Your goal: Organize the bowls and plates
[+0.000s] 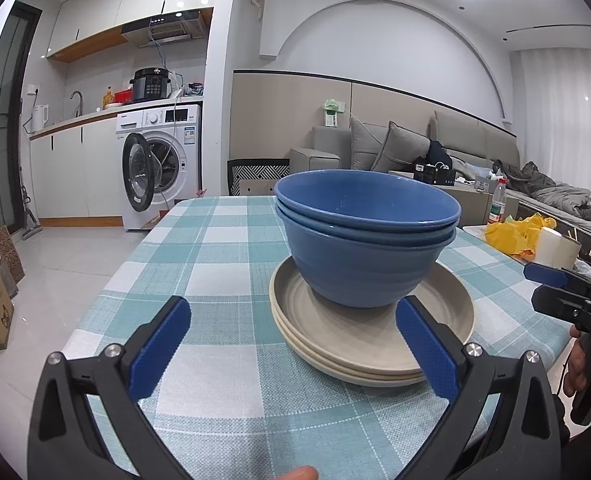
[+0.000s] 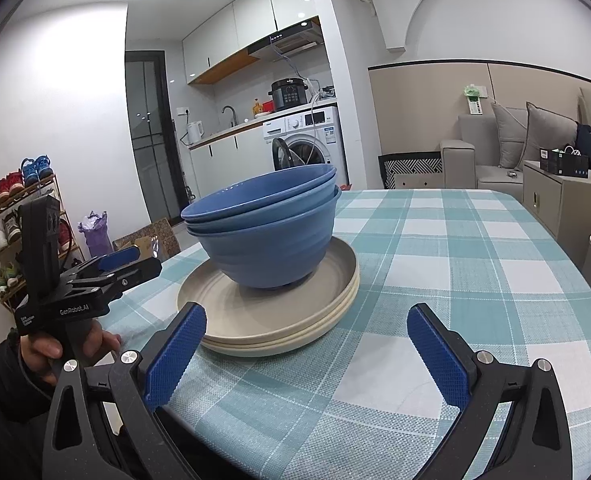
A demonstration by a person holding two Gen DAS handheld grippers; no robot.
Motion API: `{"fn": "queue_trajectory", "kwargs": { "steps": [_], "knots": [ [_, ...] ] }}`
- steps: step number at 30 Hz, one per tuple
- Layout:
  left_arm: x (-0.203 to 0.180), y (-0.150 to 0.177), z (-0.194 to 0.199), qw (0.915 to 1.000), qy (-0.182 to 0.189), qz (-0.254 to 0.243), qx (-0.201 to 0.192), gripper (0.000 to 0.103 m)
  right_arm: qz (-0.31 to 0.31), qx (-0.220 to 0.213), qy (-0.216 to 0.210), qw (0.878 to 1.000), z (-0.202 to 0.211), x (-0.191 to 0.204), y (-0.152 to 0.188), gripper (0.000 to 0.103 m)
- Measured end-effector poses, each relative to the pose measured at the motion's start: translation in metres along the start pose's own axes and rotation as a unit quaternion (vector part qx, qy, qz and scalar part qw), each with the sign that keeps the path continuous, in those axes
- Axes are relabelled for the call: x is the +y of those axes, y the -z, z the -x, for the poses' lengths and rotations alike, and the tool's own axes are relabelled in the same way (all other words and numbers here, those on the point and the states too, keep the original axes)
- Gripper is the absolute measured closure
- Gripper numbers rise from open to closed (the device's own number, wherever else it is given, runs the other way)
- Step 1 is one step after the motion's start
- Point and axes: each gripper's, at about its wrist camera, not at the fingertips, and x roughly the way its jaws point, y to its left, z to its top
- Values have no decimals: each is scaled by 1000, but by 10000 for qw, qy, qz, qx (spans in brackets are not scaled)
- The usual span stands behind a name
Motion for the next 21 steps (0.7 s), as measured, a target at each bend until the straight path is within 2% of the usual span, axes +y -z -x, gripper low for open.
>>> {"fn": "queue_trajectory", "kwargs": {
  "steps": [8,21],
  "knots": [
    [-3,1,0,9999,-16,-100,-16,0,27,14,2,10000,-1,0,1,1],
    [-3,-1,2,10000,18,1,-29,0,47,57,-17,10000,-2,0,3,1]
  ]
}}
